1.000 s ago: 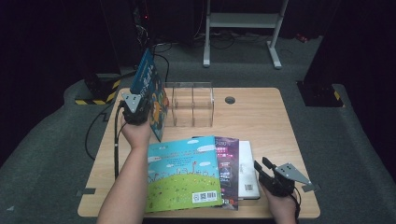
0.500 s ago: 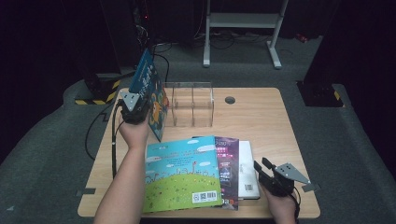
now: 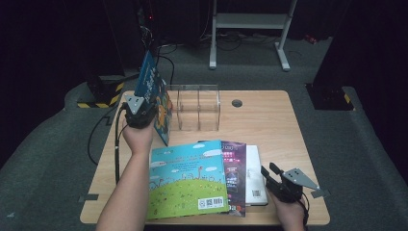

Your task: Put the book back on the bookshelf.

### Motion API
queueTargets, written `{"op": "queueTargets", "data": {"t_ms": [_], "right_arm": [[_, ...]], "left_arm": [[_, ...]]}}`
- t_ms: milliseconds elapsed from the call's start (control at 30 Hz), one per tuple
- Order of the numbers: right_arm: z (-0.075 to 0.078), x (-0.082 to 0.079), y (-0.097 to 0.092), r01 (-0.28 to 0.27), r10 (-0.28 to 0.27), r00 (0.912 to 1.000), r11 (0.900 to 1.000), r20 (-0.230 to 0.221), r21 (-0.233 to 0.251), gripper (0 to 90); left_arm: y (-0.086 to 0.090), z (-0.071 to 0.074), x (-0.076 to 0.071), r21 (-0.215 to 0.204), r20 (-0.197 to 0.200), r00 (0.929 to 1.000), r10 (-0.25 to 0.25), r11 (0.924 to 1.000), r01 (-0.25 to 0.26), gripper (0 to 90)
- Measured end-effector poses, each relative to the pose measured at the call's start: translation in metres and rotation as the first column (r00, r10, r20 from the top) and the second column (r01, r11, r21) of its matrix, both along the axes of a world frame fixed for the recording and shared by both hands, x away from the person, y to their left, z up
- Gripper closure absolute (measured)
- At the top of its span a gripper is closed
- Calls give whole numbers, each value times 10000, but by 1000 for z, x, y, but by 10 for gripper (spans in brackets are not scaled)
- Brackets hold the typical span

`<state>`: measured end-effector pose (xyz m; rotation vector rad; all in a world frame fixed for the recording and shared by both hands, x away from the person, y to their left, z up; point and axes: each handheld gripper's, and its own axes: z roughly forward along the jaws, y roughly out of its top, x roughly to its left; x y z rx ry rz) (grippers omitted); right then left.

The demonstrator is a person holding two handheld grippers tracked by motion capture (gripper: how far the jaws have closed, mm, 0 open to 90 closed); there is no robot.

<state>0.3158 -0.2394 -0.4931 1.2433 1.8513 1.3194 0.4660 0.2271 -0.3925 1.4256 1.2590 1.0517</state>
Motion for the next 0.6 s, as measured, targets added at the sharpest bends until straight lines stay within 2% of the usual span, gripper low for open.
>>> {"op": "queueTargets", "data": {"t_ms": [133, 267, 467, 600], "right_arm": [[0, 0, 1, -26, 26, 10000, 10000, -6, 4, 588], [0, 0, 3, -87, 87, 10000, 10000, 2, -40, 587], [0, -1, 4, -109, 109, 9999, 9999, 7, -25, 583], [0, 0, 4, -208, 208, 9998, 9998, -48, 15, 583]], "left_arm": [[-2, -1, -1, 23, -80, 10000, -36, 10000, 36, 532], [-1, 1, -2, -304, -286, 9994, -199, 9994, 191, 506], [0, 0, -9, -395, -547, 9974, -468, 9982, 447, 443], [3, -2, -18, -367, -597, 9967, -545, 9980, 524, 453]]}}
